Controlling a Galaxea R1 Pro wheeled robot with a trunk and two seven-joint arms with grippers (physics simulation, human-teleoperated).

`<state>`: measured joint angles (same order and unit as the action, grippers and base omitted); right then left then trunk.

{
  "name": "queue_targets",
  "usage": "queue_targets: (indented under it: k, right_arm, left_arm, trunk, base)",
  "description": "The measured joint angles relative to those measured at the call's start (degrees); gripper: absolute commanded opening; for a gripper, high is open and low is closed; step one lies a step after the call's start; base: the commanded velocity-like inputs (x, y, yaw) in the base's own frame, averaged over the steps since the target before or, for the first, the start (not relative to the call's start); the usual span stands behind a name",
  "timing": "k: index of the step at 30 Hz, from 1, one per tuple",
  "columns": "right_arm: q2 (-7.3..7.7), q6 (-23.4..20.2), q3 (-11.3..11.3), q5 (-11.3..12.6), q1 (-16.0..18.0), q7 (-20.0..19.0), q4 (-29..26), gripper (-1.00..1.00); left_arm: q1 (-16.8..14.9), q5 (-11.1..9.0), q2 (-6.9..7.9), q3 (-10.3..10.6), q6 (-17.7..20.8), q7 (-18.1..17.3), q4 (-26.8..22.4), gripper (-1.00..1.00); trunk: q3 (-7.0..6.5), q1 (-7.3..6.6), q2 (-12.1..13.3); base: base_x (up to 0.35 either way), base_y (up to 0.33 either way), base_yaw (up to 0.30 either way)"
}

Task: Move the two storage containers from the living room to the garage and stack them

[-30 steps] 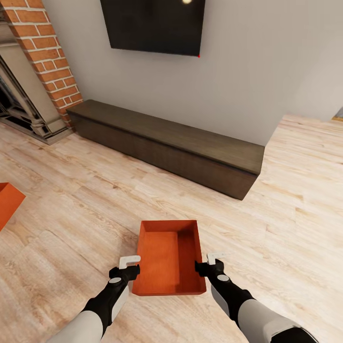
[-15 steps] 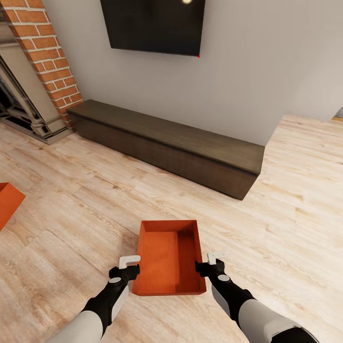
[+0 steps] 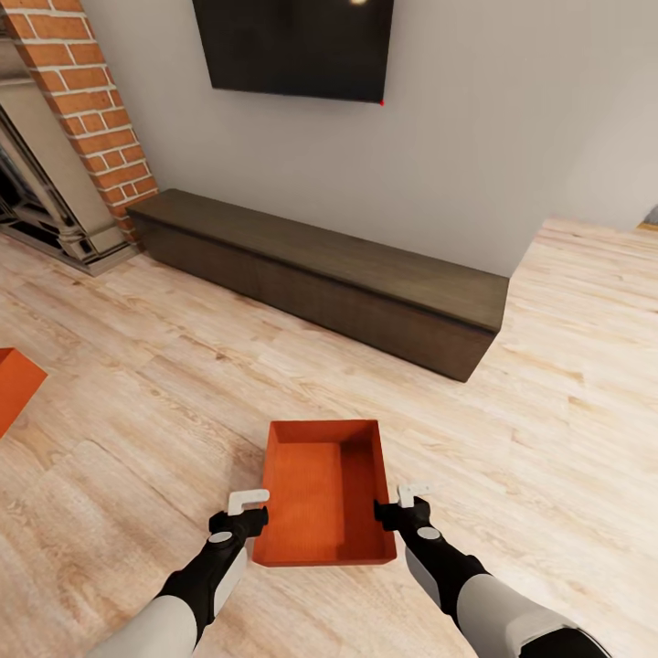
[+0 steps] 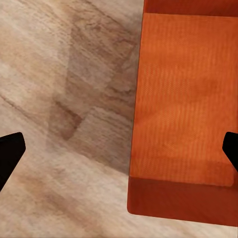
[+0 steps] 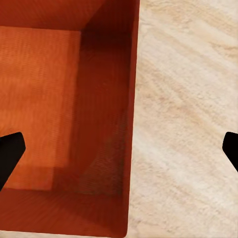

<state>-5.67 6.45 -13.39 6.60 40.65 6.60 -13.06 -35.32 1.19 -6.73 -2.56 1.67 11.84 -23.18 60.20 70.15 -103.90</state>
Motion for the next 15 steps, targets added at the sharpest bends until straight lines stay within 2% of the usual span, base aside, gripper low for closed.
queue_targets:
  k: [15]
  right_arm:
    - [-0.22,0.1,0.5,0.8,0.0,0.1,0.1,1.0]
  left_arm:
    - [0.0,0.2,0.16,0.0,-0.1,0.1,-0.4,1.0]
  trunk:
    - [2.69,3.3,-6.0]
  base:
    - [0.0,0.0,0.0]
